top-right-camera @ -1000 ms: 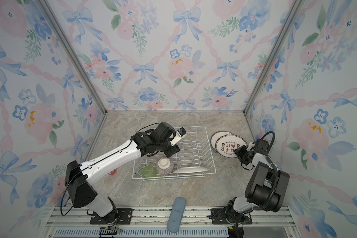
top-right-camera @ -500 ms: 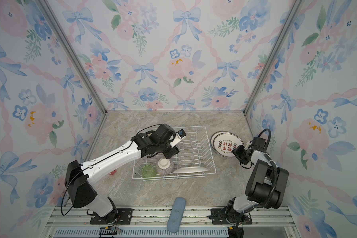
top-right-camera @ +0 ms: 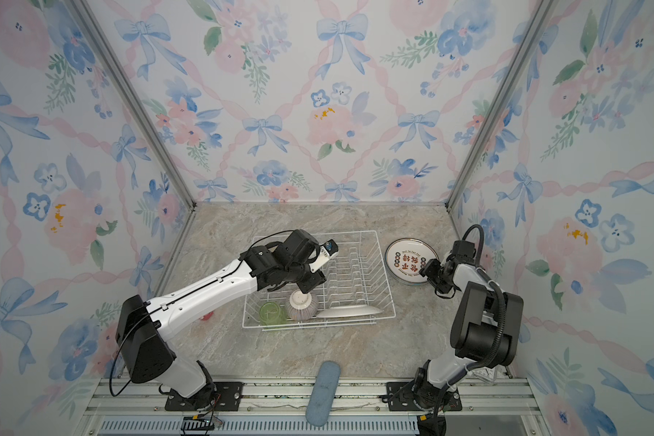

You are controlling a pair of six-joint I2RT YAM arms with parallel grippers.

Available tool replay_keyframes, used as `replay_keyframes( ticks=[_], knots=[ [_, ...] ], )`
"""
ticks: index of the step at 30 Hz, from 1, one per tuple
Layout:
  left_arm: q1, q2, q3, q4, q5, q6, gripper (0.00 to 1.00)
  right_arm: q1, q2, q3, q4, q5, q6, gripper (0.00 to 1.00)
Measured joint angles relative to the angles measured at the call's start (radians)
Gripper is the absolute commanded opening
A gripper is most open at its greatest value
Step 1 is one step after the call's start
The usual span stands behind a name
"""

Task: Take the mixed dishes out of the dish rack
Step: 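Lower the red-lettered plate onto the orange-patterned plate and release it, then withdraw the right gripper while the left gripper reaches to the next white plate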

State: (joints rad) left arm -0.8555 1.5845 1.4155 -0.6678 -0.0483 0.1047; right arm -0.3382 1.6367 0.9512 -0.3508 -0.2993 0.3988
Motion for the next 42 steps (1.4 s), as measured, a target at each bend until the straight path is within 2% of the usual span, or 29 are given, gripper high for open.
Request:
replay_keyframes(
  ticks=[7,12,15,21,25,31,42],
  knots=[
    [-0.002,-0.027,-0.015,0.000,0.005,0.008,0.48,0.002,-0.009,0.001,-0.021,0.009,-0.005,0.63],
    [-0.036,-0.085,-0.027,0.000,0.008,0.015,0.48,-0.008,-0.087,0.000,-0.057,0.000,-0.019,0.63],
    [-0.105,-0.124,-0.026,0.000,-0.006,0.016,0.48,-0.005,-0.178,-0.007,-0.067,-0.018,-0.024,0.64],
    [-0.326,-0.122,-0.020,0.004,-0.124,0.029,0.47,0.060,-0.388,-0.010,-0.137,-0.026,-0.042,0.66],
    [-0.407,-0.107,-0.020,0.004,-0.203,0.033,0.46,0.111,-0.523,-0.011,-0.203,-0.026,-0.049,0.68],
    [-0.443,-0.056,-0.020,0.007,-0.285,0.035,0.48,0.151,-0.683,-0.011,-0.270,-0.025,-0.049,0.69],
    [-0.460,0.034,0.008,0.007,-0.328,0.075,0.43,0.183,-0.836,-0.036,-0.338,-0.020,-0.063,0.72]
  ],
)
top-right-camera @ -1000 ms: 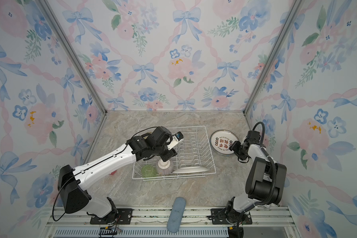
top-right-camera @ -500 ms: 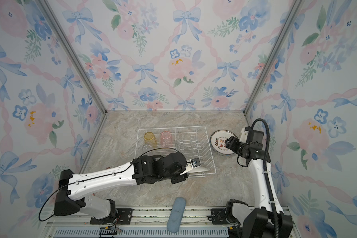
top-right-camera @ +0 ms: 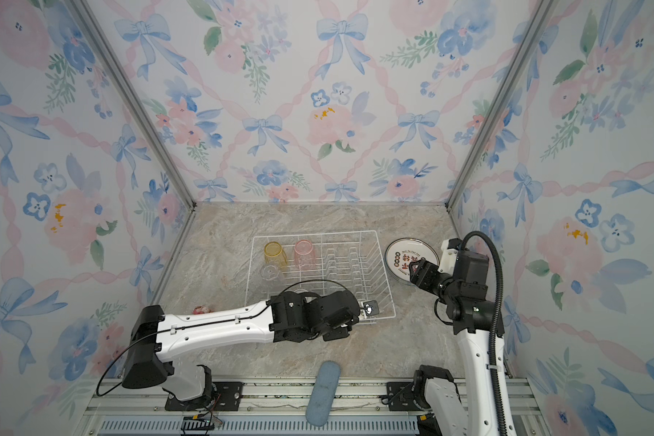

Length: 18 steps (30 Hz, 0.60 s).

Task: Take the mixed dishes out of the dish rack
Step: 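Withdraw the right gripper while the left gripper reaches to the next white plate, then close the left gripper on the green-rimmed white plate's rim in the rack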

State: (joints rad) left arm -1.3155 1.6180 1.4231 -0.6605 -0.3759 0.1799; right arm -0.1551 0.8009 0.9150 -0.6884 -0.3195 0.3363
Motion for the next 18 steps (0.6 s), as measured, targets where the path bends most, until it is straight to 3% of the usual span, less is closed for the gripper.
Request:
replay_keyframes(
  ticks=[7,18],
  knots=[
    [0.000,0.068,0.029,0.001,-0.034,0.039,0.35,0.000,-0.055,-0.044,-0.004,0.000,-0.008,0.73],
    [0.009,0.156,0.057,0.000,-0.128,0.075,0.35,0.000,-0.063,-0.085,0.031,-0.002,-0.008,0.73]
  ],
)
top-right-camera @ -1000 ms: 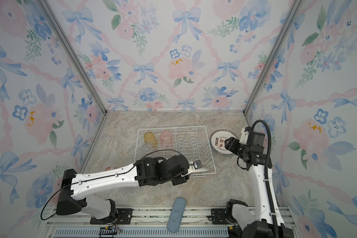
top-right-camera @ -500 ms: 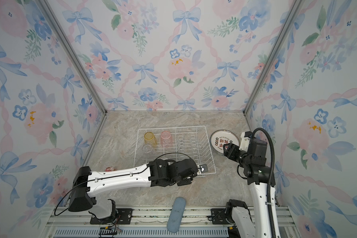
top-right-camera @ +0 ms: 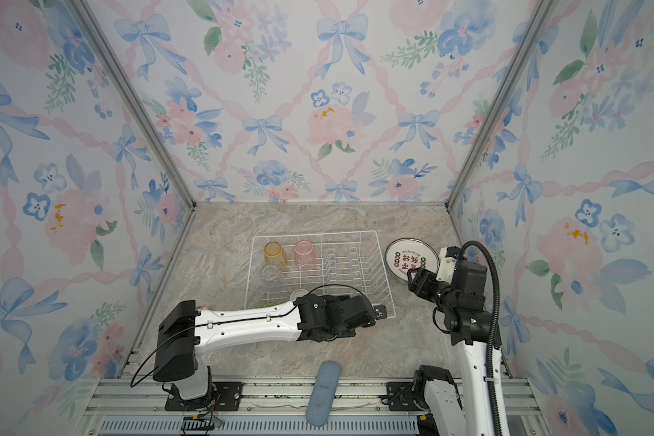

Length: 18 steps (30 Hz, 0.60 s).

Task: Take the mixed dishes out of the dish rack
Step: 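Close the left gripper on the green-rimmed white plate's rim in the rack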

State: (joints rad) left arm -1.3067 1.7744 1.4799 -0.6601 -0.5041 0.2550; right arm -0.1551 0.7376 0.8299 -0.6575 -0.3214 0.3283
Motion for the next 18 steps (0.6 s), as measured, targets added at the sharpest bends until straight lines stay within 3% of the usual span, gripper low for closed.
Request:
replay_keyframes(
  ticks=[4,7,18],
  knots=[
    [0.006,0.000,0.011,0.000,-0.032,0.006,0.32,0.000,0.004,-0.014,0.026,0.000,0.000,0.73],
    [0.010,0.000,0.012,0.000,-0.050,0.013,0.22,0.000,0.006,-0.027,0.037,-0.001,0.000,0.73],
    [0.020,0.000,0.018,0.000,-0.095,0.015,0.22,0.000,0.015,-0.047,0.066,-0.007,0.000,0.73]
  ],
)
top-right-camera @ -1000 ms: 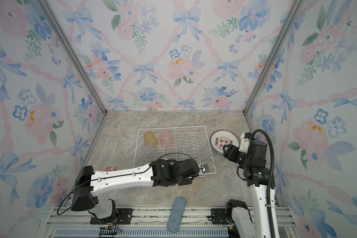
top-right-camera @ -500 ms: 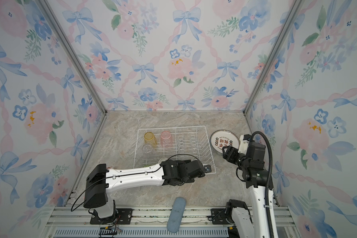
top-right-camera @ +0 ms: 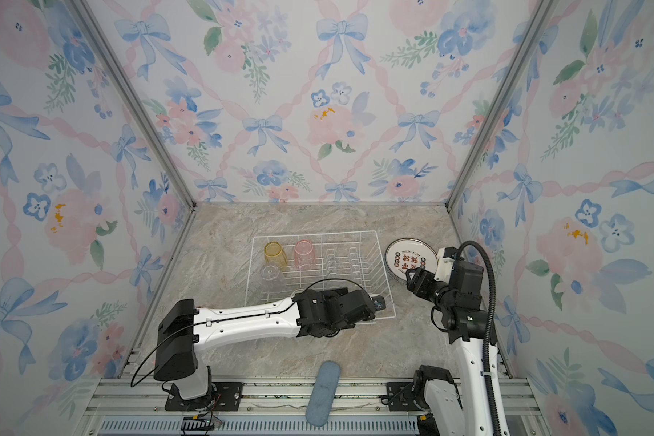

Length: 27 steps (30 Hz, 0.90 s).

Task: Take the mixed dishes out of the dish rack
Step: 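Close the left gripper on the green-rimmed white plate's rim in the rack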

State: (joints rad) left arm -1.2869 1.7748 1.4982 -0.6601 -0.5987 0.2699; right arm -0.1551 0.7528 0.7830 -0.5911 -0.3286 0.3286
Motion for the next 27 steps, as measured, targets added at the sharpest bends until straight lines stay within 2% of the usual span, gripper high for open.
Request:
replay_keyframes(
  ticks=[6,10,17,19,20,27],
  knots=[
    [0.001,0.002,0.004,0.000,-0.037,0.009,0.20,0.000,0.007,0.000,0.010,0.000,0.000,0.73],
    [0.000,0.003,0.004,0.000,-0.048,0.019,0.11,0.000,0.011,-0.003,0.013,0.000,0.000,0.73],
    [0.000,0.003,0.005,-0.001,-0.048,0.018,0.09,0.000,0.011,-0.008,0.013,0.000,0.000,0.73],
    [0.000,0.003,0.008,-0.001,-0.048,0.019,0.06,0.000,0.011,-0.008,0.013,0.001,0.000,0.73],
    [0.000,0.003,0.008,-0.002,-0.048,0.018,0.00,0.000,0.011,-0.008,0.013,0.001,0.000,0.73],
    [0.001,0.003,0.009,-0.008,-0.056,0.034,0.00,0.000,0.010,-0.008,0.013,0.013,0.000,0.73]
  ],
)
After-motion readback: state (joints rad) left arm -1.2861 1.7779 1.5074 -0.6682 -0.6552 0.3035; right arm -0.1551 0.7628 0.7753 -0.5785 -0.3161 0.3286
